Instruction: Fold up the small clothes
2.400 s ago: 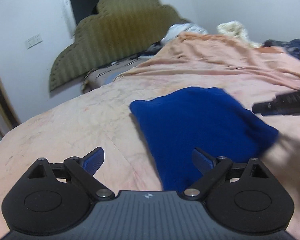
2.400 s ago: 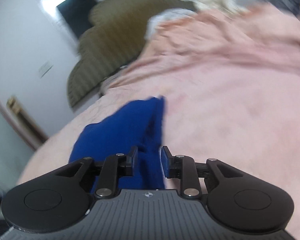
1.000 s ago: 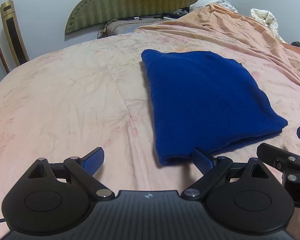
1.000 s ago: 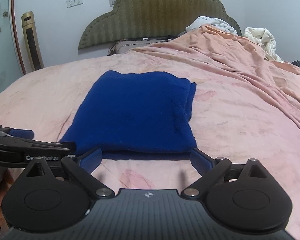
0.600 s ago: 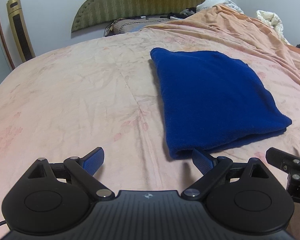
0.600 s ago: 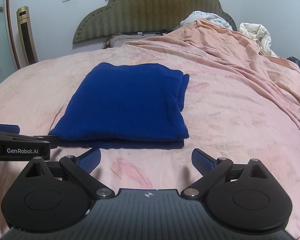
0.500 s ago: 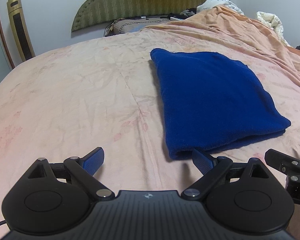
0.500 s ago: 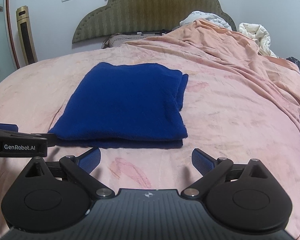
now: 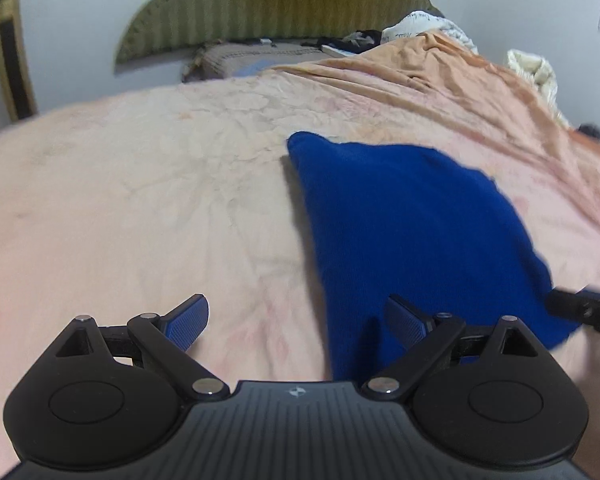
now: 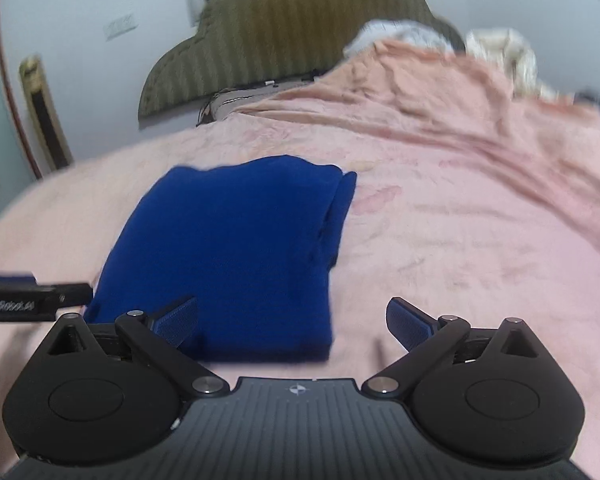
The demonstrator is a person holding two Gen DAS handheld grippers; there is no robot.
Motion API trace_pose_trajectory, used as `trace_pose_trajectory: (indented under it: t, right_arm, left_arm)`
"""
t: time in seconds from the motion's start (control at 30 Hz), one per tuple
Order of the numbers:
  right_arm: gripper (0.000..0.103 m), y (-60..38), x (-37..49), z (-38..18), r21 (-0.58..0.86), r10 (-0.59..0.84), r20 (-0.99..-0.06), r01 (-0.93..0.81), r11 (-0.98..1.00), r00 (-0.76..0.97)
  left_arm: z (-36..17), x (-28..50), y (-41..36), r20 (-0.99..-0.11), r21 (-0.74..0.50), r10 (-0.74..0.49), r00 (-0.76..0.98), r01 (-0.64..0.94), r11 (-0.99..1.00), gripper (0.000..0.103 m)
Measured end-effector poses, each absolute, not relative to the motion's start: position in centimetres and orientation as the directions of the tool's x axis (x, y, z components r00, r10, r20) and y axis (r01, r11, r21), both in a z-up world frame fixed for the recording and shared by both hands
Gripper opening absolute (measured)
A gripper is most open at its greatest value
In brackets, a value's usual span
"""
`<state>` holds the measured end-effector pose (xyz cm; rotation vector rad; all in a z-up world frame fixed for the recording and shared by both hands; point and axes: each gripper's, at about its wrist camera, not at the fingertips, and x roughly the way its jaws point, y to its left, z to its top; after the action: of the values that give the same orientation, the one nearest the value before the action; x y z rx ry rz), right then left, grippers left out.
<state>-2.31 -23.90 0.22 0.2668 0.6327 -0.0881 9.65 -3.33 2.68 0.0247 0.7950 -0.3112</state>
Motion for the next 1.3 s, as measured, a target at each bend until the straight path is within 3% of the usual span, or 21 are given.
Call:
trace_pose_trajectory:
  t: [0.17, 0.37, 0.47, 0.6, 0.67, 0.7, 0.73, 0.77, 0.83, 1.07, 1.3]
  right_arm:
    - [0.097, -28.8, 2.3, -2.4, 0.429, 0.19, -0.621, 0.127, 0.894, 0.76]
    - [0.091, -31.8, 6.2, -3.5, 0.62, 0.456, -0.507, -0.058, 0.782, 0.731]
    - [0.086, -32.5, 8.7, -4.3, 0.688, 0.561, -0.453, -0.129, 0.714, 0.693]
    - [0.086, -32.3, 11.9, -4.8, 0.719, 0.62, -0.408, -0.182, 0.671, 0.67]
    - [0.078, -31.4, 13.4, -4.8, 0.701, 0.617, -0.419, -0.194, 0.686, 0.667]
    - [0.074, -31.0, 13.9, -4.8, 0.695, 0.611, -0.423, -0.193, 0.693, 0.669]
    - [0.062, -30.8, 14.4, -4.9, 0.694, 0.606, -0.427, -0.186, 0.695, 0.672]
    - [0.04, -30.8, 14.9, -5.2, 0.703, 0.598, -0.433, -0.163, 0.693, 0.674]
    - [0.03, -31.5, 15.2, -6.2, 0.748, 0.597, -0.422, -0.109, 0.654, 0.682]
    - [0.027, -27.9, 13.1, -2.8, 0.655, 0.516, -0.439, -0.132, 0.744, 0.735]
    - [0.027, -23.0, 6.8, 4.9, 0.581, 0.523, -0.369, -0.249, 0.775, 0.768]
  left_arm:
    - [0.5, 15.1, -2.9, -0.722, -0.287, -0.429, 0.542, 0.329, 0.9, 0.096]
    - [-1.3, 19.0, -2.5, -0.654, -0.477, -0.601, 0.459, 0.367, 0.799, 0.096]
    - [-1.9, 20.3, -3.0, -0.614, -0.538, -0.673, 0.412, 0.405, 0.739, 0.096]
    - [-2.3, 22.0, -4.2, -0.583, -0.595, -0.711, 0.393, 0.391, 0.703, 0.095]
    - [-2.3, 22.8, -4.6, -0.571, -0.614, -0.719, 0.396, 0.375, 0.695, 0.094]
    - [-2.4, 23.1, -4.7, -0.566, -0.622, -0.721, 0.399, 0.367, 0.692, 0.088]
    - [-2.5, 23.5, -4.7, -0.571, -0.624, -0.716, 0.402, 0.355, 0.696, 0.065]
    - [-2.7, 24.0, -4.7, -0.585, -0.621, -0.707, 0.398, 0.342, 0.705, 0.039]
    - [-3.2, 24.8, -4.2, -0.573, -0.663, -0.729, 0.375, 0.31, 0.681, 0.029]
    - [1.9, 18.5, -3.1, -0.55, -0.478, -0.662, 0.509, 0.459, 0.749, 0.024]
    - [9.8, 10.6, 3.5, -0.454, -0.44, -0.719, 0.526, 0.569, 0.695, 0.024]
